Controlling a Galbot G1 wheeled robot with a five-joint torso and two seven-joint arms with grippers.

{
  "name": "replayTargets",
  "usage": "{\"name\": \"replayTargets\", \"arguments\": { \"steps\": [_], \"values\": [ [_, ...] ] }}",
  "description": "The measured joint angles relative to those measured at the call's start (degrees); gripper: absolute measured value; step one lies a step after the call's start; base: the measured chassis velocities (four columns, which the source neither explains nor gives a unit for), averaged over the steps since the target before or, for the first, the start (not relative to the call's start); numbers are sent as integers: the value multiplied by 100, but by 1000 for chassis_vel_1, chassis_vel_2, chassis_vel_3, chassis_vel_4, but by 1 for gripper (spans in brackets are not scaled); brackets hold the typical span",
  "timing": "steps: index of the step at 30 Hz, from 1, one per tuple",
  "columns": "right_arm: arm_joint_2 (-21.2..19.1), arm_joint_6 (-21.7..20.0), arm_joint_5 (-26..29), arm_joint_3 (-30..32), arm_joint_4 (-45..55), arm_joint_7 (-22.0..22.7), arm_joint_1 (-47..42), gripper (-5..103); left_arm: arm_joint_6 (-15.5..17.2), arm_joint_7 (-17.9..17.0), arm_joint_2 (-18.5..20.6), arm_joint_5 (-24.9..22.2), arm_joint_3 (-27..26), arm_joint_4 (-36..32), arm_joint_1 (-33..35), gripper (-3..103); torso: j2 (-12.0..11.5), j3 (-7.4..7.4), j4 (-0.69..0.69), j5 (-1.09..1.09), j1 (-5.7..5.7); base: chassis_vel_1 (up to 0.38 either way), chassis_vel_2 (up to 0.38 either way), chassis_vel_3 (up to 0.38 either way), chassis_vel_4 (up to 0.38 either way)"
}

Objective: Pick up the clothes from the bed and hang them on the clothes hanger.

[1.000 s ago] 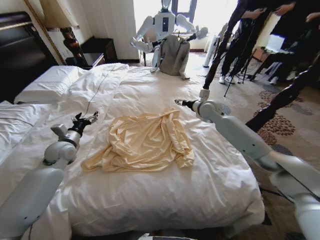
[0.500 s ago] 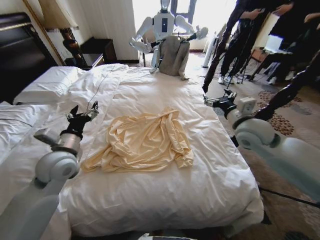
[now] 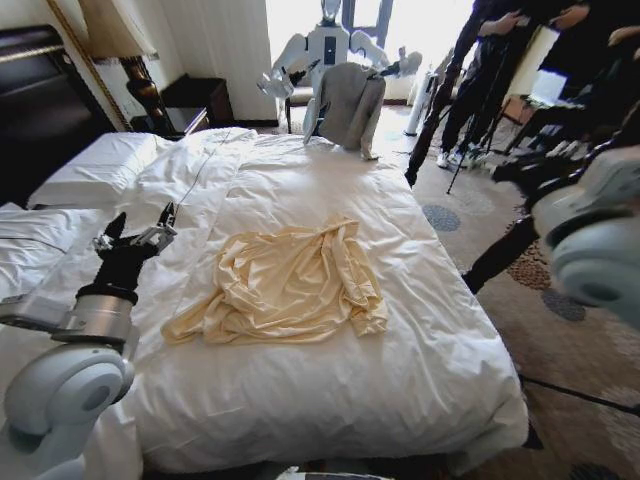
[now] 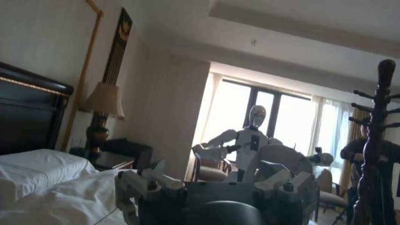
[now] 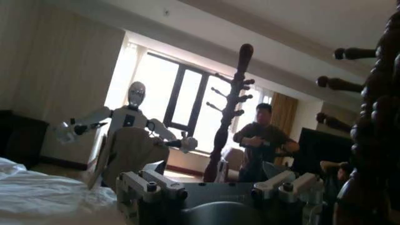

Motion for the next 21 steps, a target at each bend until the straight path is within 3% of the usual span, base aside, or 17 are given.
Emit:
{"name": "replayTargets", "arguments": {
  "steps": [3,5,7,10,15,21],
  "values": [
    [-464,-361,-2,-5,-411,44,399,100,1,9,-42,75,110,-12,-5,100,1,-1,-1,5,-3,0,0,0,0],
    [-556,-465,-10,3,-510,68,479,100,0,12,-48,82,141,-17,-12,100,0,-1,-1,7,-3,0,0,0,0],
    [-807,-820,-278,12,-773,60,623,100,3,14,-62,100,257,-19,-64,100,0,0,-1,5,-1,0,0,0,0],
    [-996,-968,-495,-41,-950,-68,670,100,5,15,-68,112,336,-8,-117,100,0,0,1,3,-1,0,0,0,0],
    [-1178,-1006,-570,-194,-1632,-253,699,100,8,18,-70,145,483,39,-200,100,0,-1,-1,4,-3,0,0,0,0],
    [-1130,-914,-419,-323,-2383,-418,614,100,5,24,-77,229,638,80,-262,100,0,0,0,5,-1,0,0,0,0]
  ]
}}
